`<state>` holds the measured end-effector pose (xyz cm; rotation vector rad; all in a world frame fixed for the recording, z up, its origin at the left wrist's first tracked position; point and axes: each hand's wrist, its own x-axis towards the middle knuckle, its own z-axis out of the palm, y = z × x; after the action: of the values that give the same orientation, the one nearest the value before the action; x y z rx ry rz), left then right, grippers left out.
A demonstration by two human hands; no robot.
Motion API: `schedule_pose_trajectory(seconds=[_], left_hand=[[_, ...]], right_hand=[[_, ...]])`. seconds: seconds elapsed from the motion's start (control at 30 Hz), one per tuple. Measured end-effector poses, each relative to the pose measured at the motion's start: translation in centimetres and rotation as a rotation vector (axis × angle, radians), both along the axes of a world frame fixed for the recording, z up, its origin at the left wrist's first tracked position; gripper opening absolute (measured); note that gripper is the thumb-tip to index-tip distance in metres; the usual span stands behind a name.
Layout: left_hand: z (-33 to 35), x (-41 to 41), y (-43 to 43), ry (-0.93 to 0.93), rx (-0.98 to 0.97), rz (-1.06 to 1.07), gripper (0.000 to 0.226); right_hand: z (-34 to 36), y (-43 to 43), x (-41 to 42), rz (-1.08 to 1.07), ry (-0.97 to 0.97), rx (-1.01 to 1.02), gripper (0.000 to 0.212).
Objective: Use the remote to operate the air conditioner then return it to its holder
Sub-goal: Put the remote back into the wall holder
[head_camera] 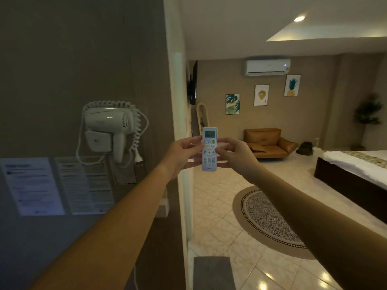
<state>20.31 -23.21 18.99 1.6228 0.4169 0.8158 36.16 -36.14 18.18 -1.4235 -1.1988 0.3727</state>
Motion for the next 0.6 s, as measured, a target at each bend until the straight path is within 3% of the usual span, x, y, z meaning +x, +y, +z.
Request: schedule_pose_trajectory(seconds=[0.6], left_hand=[[-4.0, -15.2, 9.3, 0.02, -0.049, 0.228, 0.029]], right_hand=[[-3.4, 12.5, -13.3, 0.144, -0.079, -0.072, 0.031]])
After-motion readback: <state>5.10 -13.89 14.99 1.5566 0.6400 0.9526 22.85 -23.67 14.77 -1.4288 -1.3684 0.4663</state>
